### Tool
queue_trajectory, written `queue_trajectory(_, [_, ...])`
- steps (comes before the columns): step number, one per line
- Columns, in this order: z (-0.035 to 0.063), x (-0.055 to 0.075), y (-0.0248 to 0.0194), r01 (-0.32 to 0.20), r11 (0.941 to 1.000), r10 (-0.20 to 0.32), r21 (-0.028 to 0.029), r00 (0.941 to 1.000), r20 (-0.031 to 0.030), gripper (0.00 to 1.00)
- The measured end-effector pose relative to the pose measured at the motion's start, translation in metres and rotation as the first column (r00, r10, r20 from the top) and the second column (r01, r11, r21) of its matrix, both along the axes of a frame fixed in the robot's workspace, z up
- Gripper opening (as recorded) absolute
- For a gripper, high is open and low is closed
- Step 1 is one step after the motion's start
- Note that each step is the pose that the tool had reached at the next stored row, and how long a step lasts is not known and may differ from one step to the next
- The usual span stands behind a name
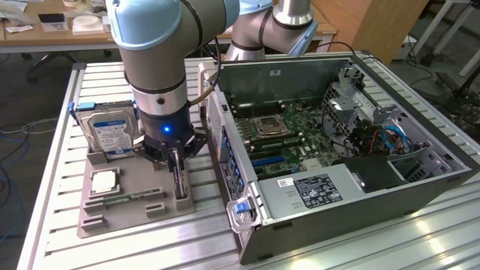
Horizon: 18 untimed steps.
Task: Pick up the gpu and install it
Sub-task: 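Pick up the gpu and move the gpu toward the slot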
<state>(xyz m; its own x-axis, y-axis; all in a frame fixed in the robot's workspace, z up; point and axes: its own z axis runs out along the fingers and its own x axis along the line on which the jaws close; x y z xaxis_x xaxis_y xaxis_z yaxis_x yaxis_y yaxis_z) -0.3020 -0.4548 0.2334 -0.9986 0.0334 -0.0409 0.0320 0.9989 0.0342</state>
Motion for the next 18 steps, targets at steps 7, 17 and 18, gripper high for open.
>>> queue_trajectory(7, [0.0000,0.000,0.0000,-0.031,0.9995,0.031,0.0001,0.9995,0.0000,0.27])
queue_trajectory(17, [0.0089,0.000,0.0000,-0.031,0.9995,0.031,-0.0001,0.9995,-0.0001,0.27])
queue_trajectory(18, [0.0103,0.000,0.0000,-0.031,0.9995,0.031,0.0000,0.9995,0.0000,0.27])
